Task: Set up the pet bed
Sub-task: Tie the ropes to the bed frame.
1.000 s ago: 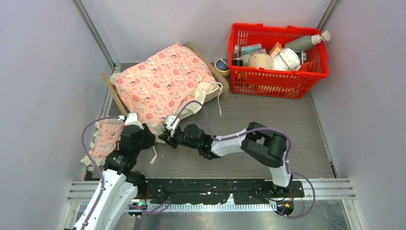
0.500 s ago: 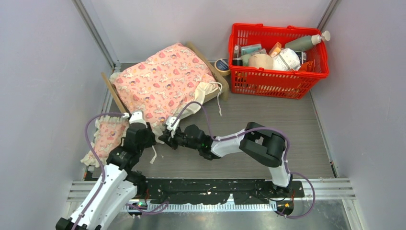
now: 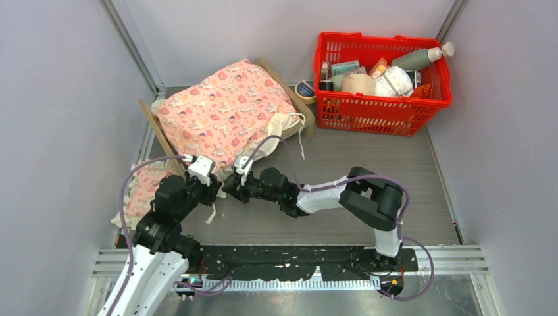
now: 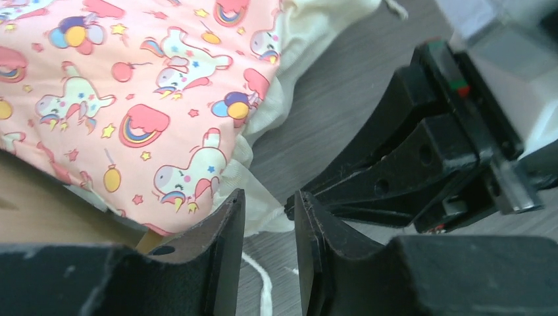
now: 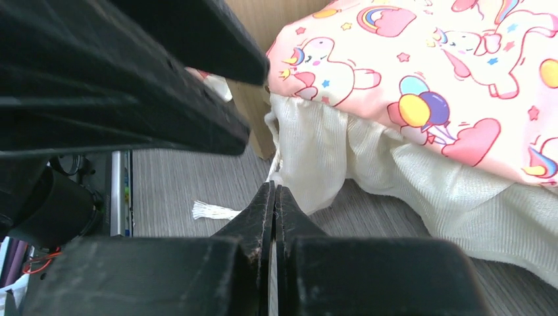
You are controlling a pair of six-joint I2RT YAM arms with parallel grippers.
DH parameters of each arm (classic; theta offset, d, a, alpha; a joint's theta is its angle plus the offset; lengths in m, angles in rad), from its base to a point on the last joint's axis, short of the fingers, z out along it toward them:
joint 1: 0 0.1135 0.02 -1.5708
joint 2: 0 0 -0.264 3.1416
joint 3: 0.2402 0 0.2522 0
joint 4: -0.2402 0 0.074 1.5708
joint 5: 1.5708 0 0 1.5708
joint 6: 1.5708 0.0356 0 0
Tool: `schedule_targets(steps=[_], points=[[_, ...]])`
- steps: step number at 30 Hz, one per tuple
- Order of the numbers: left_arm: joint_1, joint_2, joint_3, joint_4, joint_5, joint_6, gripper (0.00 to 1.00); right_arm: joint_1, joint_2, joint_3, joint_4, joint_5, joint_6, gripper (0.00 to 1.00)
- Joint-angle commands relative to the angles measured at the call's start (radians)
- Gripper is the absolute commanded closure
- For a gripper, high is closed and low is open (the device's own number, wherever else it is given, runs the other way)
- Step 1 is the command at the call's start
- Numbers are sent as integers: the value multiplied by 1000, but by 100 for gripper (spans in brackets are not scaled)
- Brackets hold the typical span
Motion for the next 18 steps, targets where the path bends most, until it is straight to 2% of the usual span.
schedule_targets(steps=[1, 6, 12, 18], points=[[-1, 121, 104, -63, 106, 249, 63, -21, -56, 2, 53, -44, 44, 95], [-1, 241, 178, -169, 125, 455, 63, -46, -51, 5, 79, -82, 74, 95], [9, 255, 146, -218, 216, 662, 64, -72, -46, -16, 134, -116, 109, 95], [19, 324, 108, -171, 285, 747, 61, -82, -44, -23, 171, -135, 129, 95]])
